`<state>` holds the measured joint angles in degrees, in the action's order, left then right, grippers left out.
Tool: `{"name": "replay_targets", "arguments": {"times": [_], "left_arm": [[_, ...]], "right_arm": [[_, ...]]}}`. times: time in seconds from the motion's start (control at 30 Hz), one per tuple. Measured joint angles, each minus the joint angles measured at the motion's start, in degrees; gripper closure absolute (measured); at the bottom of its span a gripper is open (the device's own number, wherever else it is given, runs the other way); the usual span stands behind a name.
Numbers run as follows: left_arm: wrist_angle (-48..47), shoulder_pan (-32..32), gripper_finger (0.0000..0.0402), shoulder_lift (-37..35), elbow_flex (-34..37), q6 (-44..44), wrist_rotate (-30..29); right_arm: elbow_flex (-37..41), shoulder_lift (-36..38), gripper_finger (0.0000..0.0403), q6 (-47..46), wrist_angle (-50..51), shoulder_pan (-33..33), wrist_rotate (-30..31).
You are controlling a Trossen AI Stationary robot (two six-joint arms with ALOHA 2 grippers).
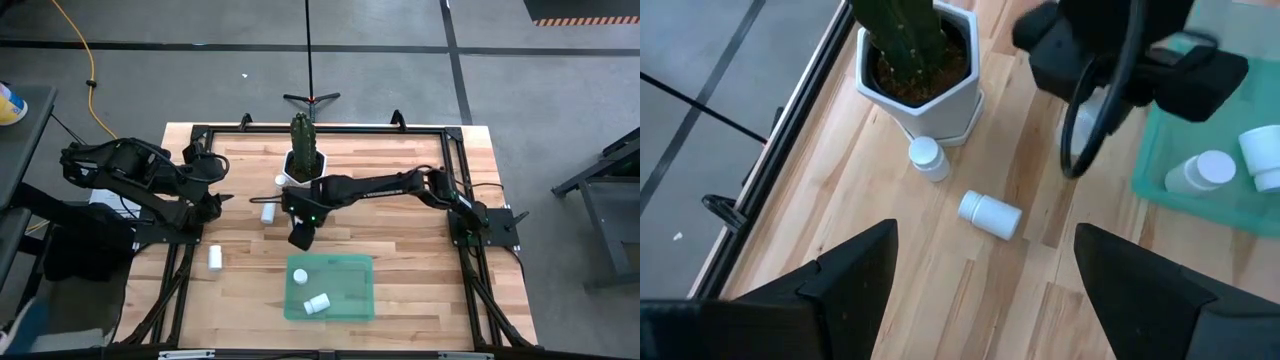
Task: Pick and place pill bottles into a basket
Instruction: Put the white pill bottle into the green bin
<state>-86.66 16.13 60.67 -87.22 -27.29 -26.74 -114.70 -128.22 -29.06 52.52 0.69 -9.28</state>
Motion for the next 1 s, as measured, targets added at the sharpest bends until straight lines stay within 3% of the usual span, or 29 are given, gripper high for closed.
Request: {"name": "replay_targets", "arguments": {"times": [0.4, 1.0], "left_arm": [[0.1, 0.0, 0.0064, 0.0, 0.0, -0.5, -0.2], [8.4, 0.0, 0.0064, 1.0, 0.0, 1.4, -2.8]], "right_arm": [[-20.0, 0.1, 0.0253, 13.1, 7.8, 1.5, 10.4], [-17.9, 13.5, 0.0252, 21.3, 7.7, 0.4, 16.8]]}}
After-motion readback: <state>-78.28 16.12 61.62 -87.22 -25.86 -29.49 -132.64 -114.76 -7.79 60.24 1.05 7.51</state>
